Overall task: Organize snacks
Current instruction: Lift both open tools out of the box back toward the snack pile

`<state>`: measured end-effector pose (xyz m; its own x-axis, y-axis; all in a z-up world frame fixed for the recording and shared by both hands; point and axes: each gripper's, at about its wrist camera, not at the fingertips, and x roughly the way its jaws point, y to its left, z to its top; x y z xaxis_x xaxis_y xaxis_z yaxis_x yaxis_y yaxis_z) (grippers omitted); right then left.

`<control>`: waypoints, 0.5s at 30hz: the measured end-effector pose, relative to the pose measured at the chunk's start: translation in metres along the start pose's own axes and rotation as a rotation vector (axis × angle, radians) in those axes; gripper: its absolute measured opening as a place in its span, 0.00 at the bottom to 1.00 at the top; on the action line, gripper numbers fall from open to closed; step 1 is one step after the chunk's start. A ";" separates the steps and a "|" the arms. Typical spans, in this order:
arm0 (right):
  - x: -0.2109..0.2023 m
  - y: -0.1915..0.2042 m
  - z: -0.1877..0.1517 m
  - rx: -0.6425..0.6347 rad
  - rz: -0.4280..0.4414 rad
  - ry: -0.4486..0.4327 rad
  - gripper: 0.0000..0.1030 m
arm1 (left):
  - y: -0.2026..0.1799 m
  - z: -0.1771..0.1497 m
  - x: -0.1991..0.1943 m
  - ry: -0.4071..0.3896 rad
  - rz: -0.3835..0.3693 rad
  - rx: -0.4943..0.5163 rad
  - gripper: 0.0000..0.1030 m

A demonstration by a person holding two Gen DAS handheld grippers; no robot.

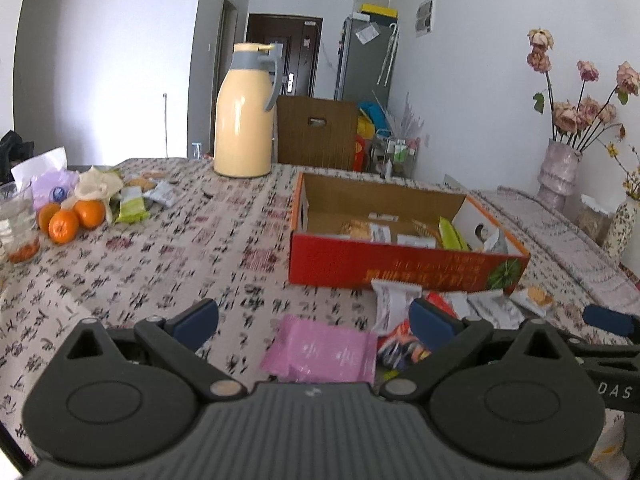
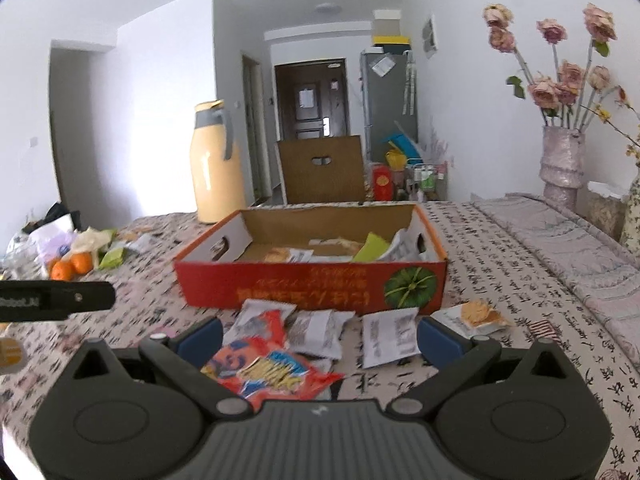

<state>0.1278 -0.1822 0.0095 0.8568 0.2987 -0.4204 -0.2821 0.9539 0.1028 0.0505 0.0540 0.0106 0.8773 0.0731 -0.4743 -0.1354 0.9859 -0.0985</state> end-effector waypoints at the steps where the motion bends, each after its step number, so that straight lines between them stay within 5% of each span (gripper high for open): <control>1: 0.000 0.004 -0.001 -0.011 -0.001 0.006 1.00 | 0.002 -0.002 0.000 0.005 0.003 -0.001 1.00; 15: 0.057 0.052 -0.010 -0.173 0.007 0.150 1.00 | 0.035 -0.014 0.019 0.075 0.016 0.008 1.00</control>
<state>0.1575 -0.1158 -0.0183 0.7844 0.2846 -0.5512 -0.3681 0.9287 -0.0443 0.0555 0.0881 -0.0142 0.8383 0.0774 -0.5397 -0.1451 0.9858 -0.0840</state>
